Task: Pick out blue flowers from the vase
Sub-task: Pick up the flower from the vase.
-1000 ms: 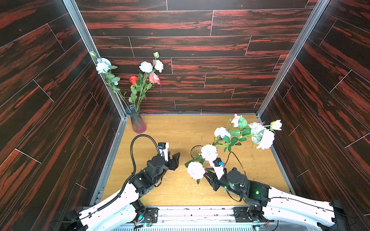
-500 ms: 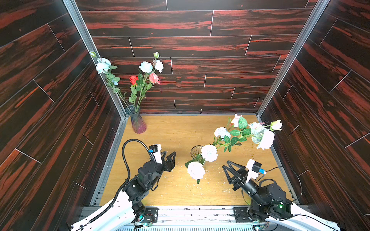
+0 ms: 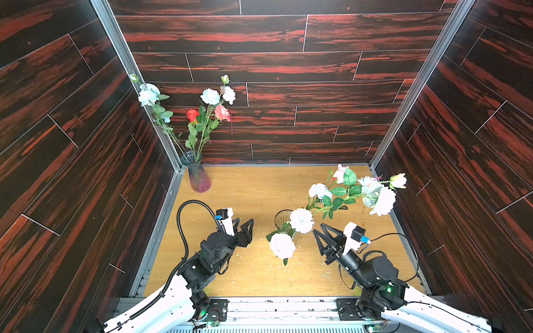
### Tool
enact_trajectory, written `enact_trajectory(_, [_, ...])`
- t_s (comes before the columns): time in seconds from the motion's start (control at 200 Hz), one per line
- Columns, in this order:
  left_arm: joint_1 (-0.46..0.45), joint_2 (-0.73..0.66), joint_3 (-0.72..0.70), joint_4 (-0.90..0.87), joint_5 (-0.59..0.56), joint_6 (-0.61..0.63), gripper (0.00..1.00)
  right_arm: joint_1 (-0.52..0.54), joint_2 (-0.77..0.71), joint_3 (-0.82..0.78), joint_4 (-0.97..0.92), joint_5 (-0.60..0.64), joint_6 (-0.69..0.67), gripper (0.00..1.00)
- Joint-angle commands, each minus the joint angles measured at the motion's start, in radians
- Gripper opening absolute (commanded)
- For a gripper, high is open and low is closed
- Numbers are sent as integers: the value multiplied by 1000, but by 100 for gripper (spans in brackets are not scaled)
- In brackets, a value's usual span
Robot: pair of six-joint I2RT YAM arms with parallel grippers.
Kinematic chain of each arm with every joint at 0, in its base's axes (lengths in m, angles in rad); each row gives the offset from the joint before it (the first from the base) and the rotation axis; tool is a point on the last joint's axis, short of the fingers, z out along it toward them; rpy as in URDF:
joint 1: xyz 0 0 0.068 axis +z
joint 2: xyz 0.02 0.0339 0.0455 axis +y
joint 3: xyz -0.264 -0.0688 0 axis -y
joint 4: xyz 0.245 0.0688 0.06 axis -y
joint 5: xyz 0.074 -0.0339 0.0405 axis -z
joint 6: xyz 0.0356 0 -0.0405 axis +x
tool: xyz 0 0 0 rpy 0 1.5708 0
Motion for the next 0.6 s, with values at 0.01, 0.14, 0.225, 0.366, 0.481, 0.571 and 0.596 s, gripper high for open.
enact_trajectory(0.01, [8, -2, -1, -1, -15, -6, 68, -171, 30, 15, -22, -221, 163, 44])
enact_trajectory(0.14, [11, -11, -7, 0, -11, -9, 68, -271, 96, 12, 22, -358, 228, 41])
enact_trajectory(0.225, [12, -16, -12, 4, -10, -13, 67, -272, 150, 25, 48, -400, 227, 40])
enact_trajectory(0.366, [15, -29, -21, 8, -12, -16, 67, -272, 260, 63, 82, -477, 225, 36])
enact_trajectory(0.481, [18, -27, -21, 8, -7, -18, 67, -272, 301, 52, 135, -494, 230, 32])
enact_trajectory(0.571, [19, -25, -21, 8, -6, -19, 68, -271, 298, 47, 142, -488, 226, 30])
enact_trajectory(0.596, [18, -25, -21, 8, -6, -19, 68, -272, 297, 47, 140, -485, 225, 29])
